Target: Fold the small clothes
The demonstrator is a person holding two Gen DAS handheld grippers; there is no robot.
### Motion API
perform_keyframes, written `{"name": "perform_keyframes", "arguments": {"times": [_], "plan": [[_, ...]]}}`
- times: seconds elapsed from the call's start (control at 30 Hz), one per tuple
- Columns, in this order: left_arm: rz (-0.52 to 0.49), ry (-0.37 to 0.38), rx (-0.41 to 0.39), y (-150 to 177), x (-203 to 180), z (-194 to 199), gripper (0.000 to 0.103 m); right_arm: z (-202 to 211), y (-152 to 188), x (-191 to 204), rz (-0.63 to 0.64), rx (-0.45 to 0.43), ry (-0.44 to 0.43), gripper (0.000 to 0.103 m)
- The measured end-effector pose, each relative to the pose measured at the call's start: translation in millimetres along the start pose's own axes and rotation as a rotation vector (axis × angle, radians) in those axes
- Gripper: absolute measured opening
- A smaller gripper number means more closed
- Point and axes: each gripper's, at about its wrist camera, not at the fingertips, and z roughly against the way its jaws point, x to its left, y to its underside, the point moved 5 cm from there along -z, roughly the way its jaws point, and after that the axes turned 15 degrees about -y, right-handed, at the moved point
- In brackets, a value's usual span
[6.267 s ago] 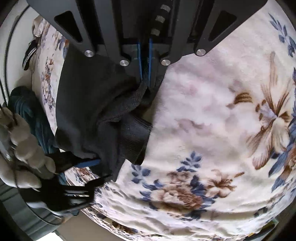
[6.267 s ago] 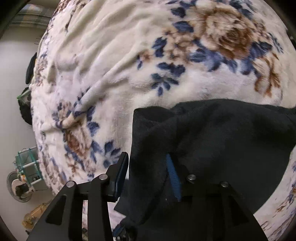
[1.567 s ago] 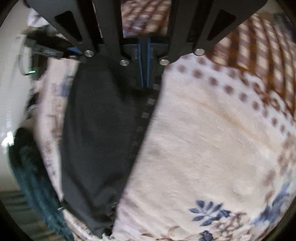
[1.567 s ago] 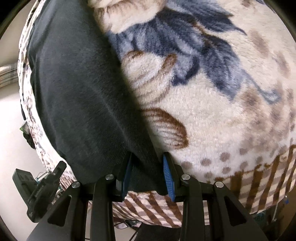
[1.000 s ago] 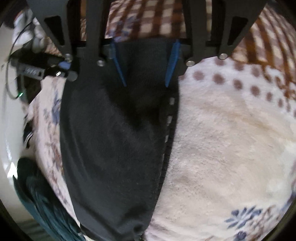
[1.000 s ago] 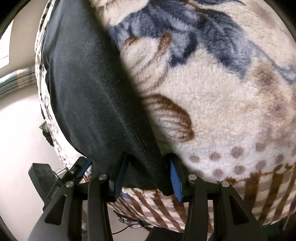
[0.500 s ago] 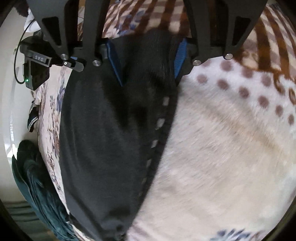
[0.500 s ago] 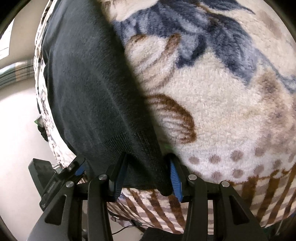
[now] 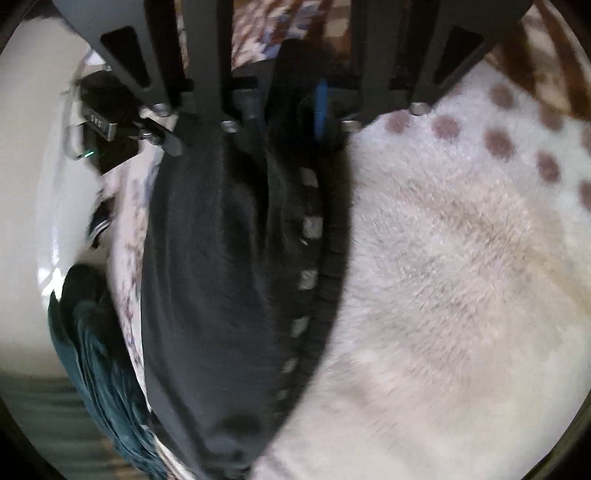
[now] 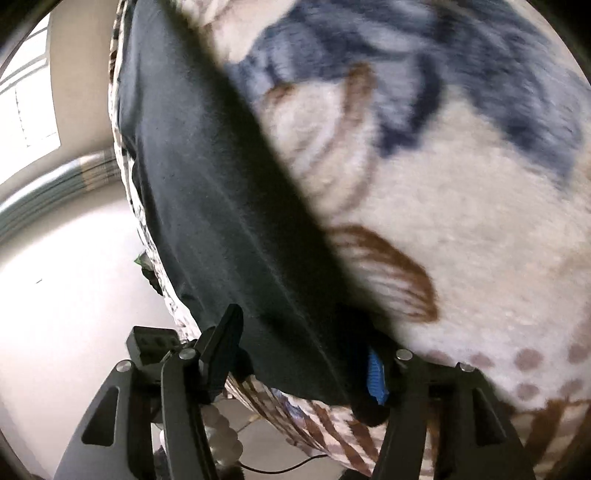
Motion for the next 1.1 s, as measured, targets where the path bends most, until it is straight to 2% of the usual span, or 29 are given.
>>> {"name": "perform_keyframes", "arguments": {"times": [0.03,0.13,0.4,0.6,0.77,0.9,1.1], "plan": [[-0.019,-0.023,-0.021,2,-3,5,0.011,-2,2,0,0.023,0.008,0.064,0.009],[-0.044,-0.069,-0.070,6,-2,26,0.011,6,11,3,-0.003,-0.029,0.077,0.007],[-0.087,0.034,-0.191,-19,-37,96,0.010,26,18,81,0.116,-0.045,0.016,0.007],[-0.092,0.135,-0.304,-80,-74,146,0.010,50,-4,161,0.185,-0.129,-0.074,0.007],[-0.080,0.202,-0.362,-156,-111,166,0.010,60,-51,243,0.262,-0.225,-0.104,0.007],[-0.107,0.207,-0.398,-223,-140,177,0.010,65,-99,296,0.313,-0.282,-0.107,0.007],[-0.146,0.167,-0.438,-318,-173,165,0.010,56,-210,360,0.356,-0.344,-0.091,0.007]]}}
